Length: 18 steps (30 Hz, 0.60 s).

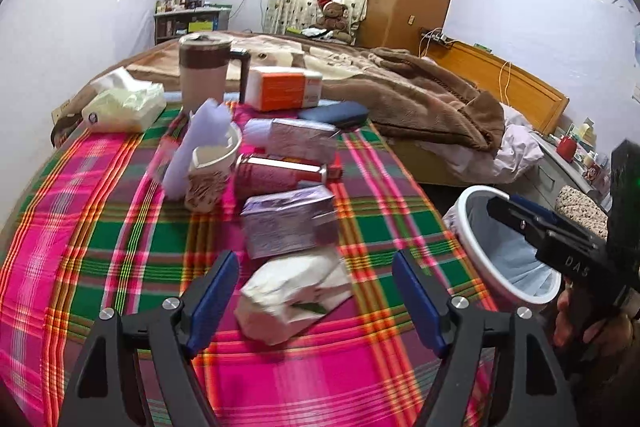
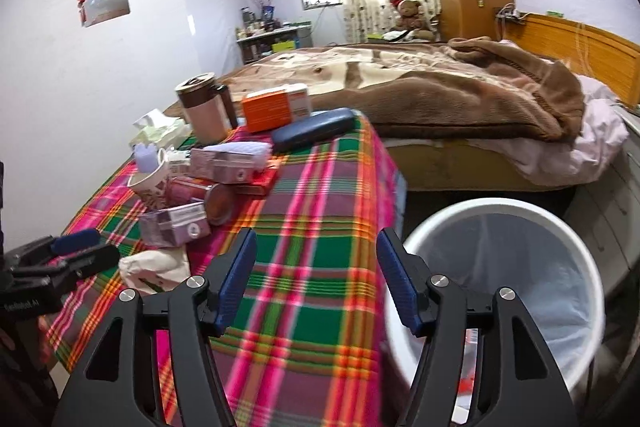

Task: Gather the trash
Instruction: 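Grasp the white paper bag with the left gripper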

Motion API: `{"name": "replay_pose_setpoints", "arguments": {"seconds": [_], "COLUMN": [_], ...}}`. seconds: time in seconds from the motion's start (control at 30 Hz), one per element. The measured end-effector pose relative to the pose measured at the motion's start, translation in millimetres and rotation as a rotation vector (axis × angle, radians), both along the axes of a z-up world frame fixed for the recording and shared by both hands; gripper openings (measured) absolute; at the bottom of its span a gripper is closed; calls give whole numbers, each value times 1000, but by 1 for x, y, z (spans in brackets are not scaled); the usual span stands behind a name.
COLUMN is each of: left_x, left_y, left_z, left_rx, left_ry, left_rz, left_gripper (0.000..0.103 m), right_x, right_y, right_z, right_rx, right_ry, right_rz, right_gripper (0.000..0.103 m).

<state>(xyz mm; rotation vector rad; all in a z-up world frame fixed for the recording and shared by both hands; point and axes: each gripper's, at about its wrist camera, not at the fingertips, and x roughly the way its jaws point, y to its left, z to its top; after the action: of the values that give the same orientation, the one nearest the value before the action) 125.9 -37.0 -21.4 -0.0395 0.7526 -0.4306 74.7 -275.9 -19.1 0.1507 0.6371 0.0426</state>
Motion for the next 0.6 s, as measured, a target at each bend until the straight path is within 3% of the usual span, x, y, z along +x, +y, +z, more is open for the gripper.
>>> {"name": "replay_pose_setpoints", "arguments": {"seconds": [0.27,0.47,0.57,0.6], "left_x": [20,34,39,40], "left_y": [-1,-14,-12,-9], "left_z": [-28,-48,-58,-60], "left_rx": [37,111,108,91], "left_ry": [61,98,133,138], "left_rz": [-54,-98,-101,-101], "left_gripper": [80,80,80,74], "right_x": [22,34,40,42], "right_y": [24,35,41,44], "right_z": [-6,-8,-10,-11], "right_rx": [-13,-5,10,9], "right_ry": [32,59,72,75], "right_rz": [49,67,78,86], "right_gripper": [64,64,64,64]}}
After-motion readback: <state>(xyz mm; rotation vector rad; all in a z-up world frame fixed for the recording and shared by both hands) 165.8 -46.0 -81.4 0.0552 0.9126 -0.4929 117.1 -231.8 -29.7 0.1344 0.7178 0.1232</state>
